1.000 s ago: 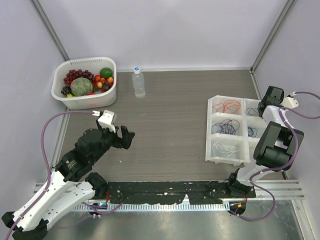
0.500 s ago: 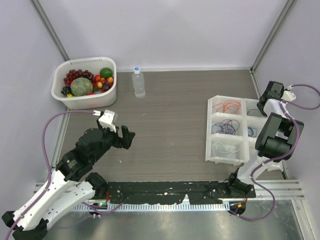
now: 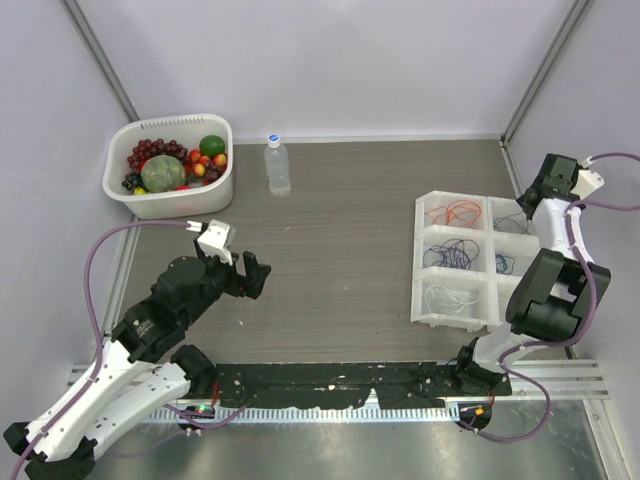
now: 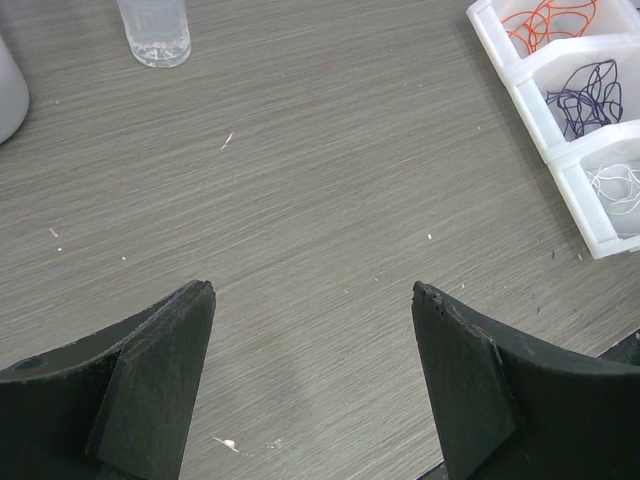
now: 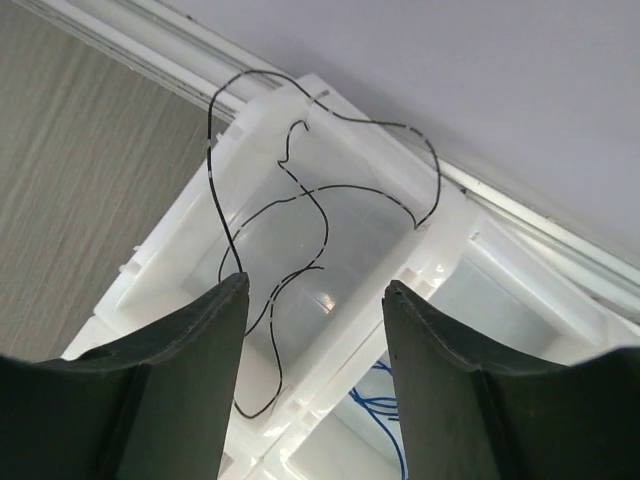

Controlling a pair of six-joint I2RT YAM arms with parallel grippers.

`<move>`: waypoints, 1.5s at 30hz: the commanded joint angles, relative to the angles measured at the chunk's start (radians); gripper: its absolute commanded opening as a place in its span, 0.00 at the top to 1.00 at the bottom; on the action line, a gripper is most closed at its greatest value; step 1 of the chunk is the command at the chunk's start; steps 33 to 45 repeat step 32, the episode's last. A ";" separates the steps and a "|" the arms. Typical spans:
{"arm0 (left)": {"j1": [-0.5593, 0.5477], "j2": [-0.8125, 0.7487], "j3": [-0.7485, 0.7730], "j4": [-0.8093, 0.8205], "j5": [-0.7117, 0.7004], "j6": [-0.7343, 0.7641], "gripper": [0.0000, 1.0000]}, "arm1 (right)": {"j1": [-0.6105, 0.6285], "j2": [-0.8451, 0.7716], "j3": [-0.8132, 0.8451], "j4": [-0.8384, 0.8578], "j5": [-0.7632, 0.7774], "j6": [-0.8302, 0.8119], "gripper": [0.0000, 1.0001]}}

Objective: Untangle the cables

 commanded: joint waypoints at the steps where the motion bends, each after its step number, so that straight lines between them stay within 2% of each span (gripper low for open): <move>1: 0.006 -0.003 0.012 0.047 0.020 0.009 0.16 | 0.014 -0.095 0.081 -0.054 0.064 -0.066 0.38; 2: 0.006 -0.003 0.012 0.047 0.021 0.009 0.16 | 0.027 -0.117 0.087 -0.067 0.087 -0.072 0.34; 7: 0.004 0.000 0.012 0.045 0.020 0.009 0.16 | 0.059 -0.207 0.088 -0.096 0.127 -0.112 0.33; 11: 0.006 0.004 0.012 0.045 0.011 0.009 0.16 | 0.155 -0.306 0.060 -0.110 0.125 -0.123 0.33; 15: 0.004 0.015 0.022 0.045 0.015 -0.005 0.13 | 0.393 -0.445 -0.013 -0.079 0.015 -0.103 0.33; 18: 0.004 0.018 0.053 0.027 0.015 -0.036 0.08 | 0.488 -0.594 -0.118 -0.017 -0.157 -0.045 0.29; 19: 0.006 0.017 0.064 0.024 0.017 -0.050 0.08 | 0.514 -0.650 -0.142 0.002 -0.268 -0.042 0.15; 21: 0.006 0.012 0.084 0.025 0.018 -0.083 0.06 | 0.548 -0.756 -0.217 0.057 -0.424 -0.031 0.15; 24: 0.004 -0.008 0.105 0.044 0.024 -0.148 0.01 | 0.565 -0.890 -0.303 0.116 -0.566 -0.025 0.15; 29: 0.006 -0.130 0.087 0.136 0.032 -0.266 0.00 | 0.565 -1.127 -0.302 0.064 -0.623 -0.087 0.14; 32: 0.006 -0.215 0.082 0.189 0.006 -0.323 0.00 | 0.567 -1.211 -0.235 0.004 -0.605 -0.100 0.14; 45: 0.006 -0.215 0.082 0.189 0.006 -0.323 0.00 | 0.567 -1.211 -0.235 0.004 -0.605 -0.100 0.14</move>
